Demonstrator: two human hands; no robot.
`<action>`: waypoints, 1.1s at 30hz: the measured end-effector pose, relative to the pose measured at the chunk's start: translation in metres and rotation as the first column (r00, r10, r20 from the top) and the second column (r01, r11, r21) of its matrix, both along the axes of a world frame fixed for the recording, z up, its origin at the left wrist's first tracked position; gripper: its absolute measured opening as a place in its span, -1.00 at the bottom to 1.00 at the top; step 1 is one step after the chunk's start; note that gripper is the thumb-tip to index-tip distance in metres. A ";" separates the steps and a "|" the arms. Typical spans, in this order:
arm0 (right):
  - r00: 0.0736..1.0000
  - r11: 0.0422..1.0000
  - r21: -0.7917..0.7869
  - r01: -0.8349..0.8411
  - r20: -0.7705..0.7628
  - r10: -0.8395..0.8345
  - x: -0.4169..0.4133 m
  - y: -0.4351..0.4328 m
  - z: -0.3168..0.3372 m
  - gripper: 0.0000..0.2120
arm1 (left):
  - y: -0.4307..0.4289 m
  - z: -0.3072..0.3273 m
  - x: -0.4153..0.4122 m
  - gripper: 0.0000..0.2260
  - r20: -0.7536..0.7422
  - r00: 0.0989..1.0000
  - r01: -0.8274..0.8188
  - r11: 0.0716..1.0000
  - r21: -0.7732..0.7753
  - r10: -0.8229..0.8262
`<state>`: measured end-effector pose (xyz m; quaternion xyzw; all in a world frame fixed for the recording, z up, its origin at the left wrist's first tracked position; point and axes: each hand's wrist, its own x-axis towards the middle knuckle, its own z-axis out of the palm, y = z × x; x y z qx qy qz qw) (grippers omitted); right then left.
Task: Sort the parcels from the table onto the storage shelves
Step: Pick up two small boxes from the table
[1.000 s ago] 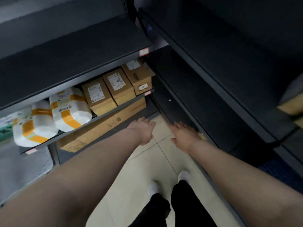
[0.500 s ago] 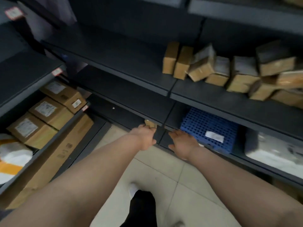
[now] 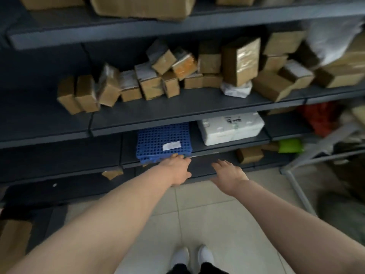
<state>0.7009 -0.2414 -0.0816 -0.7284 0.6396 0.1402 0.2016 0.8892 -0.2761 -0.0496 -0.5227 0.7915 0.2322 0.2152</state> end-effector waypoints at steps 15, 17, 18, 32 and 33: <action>0.692 0.690 -0.114 0.715 -0.026 -0.722 -0.165 0.155 0.039 -0.50 | 0.017 0.030 -0.223 -0.49 -0.067 0.800 0.590 0.802 -0.093 -0.596; 0.636 0.631 -0.141 0.763 -0.011 -0.772 -0.184 0.175 0.044 -0.50 | 0.028 0.034 -0.256 -0.48 -0.066 0.752 0.648 0.755 -0.103 -0.655; 0.608 0.600 -0.155 0.785 -0.001 -0.794 -0.194 0.184 0.047 -0.49 | 0.034 0.037 -0.273 -0.47 -0.065 0.730 0.672 0.732 -0.112 -0.680; 0.429 0.405 -0.237 0.883 0.058 -0.901 -0.406 0.301 0.071 -0.48 | 0.136 0.065 -0.511 -0.47 -0.086 0.568 0.790 0.572 -0.221 -0.819; 0.426 0.403 -0.233 0.885 0.055 -0.903 -0.420 0.308 0.071 -0.47 | 0.144 0.065 -0.525 -0.46 -0.090 0.559 0.797 0.564 -0.215 -0.824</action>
